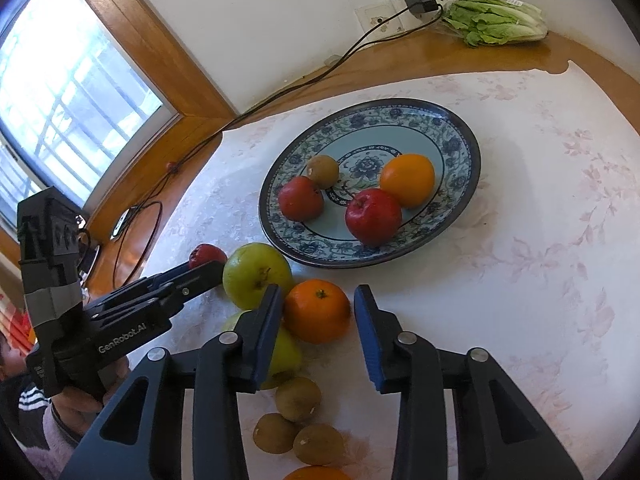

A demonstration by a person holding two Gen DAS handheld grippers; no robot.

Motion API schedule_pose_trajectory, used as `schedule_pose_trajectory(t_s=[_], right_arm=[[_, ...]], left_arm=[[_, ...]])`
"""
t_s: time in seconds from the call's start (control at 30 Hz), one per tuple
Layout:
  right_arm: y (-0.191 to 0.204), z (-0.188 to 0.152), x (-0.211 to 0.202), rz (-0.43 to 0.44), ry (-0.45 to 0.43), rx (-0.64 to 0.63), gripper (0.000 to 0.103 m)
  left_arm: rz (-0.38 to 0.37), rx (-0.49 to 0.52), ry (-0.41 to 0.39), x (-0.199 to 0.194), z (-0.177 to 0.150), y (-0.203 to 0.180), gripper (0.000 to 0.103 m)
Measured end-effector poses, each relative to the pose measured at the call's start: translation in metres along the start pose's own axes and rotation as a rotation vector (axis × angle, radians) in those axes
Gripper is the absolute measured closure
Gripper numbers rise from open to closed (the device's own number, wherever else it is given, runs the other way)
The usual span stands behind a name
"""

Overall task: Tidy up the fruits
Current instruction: 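Grasp a dark red apple with the left gripper while the right gripper grasps an orange, then carry the red apple in the left gripper over the plate while the right gripper carries the orange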

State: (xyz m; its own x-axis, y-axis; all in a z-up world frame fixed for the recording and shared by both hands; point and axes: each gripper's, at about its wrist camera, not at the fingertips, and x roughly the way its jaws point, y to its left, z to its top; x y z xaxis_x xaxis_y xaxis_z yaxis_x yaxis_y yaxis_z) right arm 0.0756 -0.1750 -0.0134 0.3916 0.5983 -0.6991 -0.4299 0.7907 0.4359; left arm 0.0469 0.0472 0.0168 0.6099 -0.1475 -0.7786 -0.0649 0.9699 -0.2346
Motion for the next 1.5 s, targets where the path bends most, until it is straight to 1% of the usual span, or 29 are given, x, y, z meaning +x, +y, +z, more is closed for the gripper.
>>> schedule_pose_trajectory(t_s=[0.3,0.43,0.53,0.8,1.27,1.37,1.5], right_arm=[[0.001,-0.001,-0.001,0.007,0.004,-0.001,0.066],[0.003,-0.001,-0.002,0.0,-0.003,-0.017,0.068],[0.001,-0.001,-0.005,0.023,-0.005,-0.004,0.069],[-0.001,0.0,-0.02,0.031,-0.049,-0.007,0.069],[-0.024,0.022,-0.047,0.018,-0.118,0.043,0.069],[-0.027,0.028,-0.052,0.01,-0.132,0.046,0.069],[-0.032,0.036,-0.054,0.002,-0.138,0.051,0.069]], left_arm=[[0.0,-0.014,-0.004,-0.007,-0.001,0.0,0.071],[-0.001,-0.014,-0.005,-0.01,0.0,-0.003,0.071],[0.002,-0.008,-0.011,-0.013,0.001,-0.005,0.071],[0.002,0.007,-0.023,-0.019,0.005,-0.013,0.071],[-0.042,0.036,-0.004,-0.016,0.03,-0.029,0.071],[-0.041,0.045,0.002,-0.012,0.037,-0.032,0.071],[-0.058,0.042,0.013,-0.004,0.047,-0.034,0.071]])
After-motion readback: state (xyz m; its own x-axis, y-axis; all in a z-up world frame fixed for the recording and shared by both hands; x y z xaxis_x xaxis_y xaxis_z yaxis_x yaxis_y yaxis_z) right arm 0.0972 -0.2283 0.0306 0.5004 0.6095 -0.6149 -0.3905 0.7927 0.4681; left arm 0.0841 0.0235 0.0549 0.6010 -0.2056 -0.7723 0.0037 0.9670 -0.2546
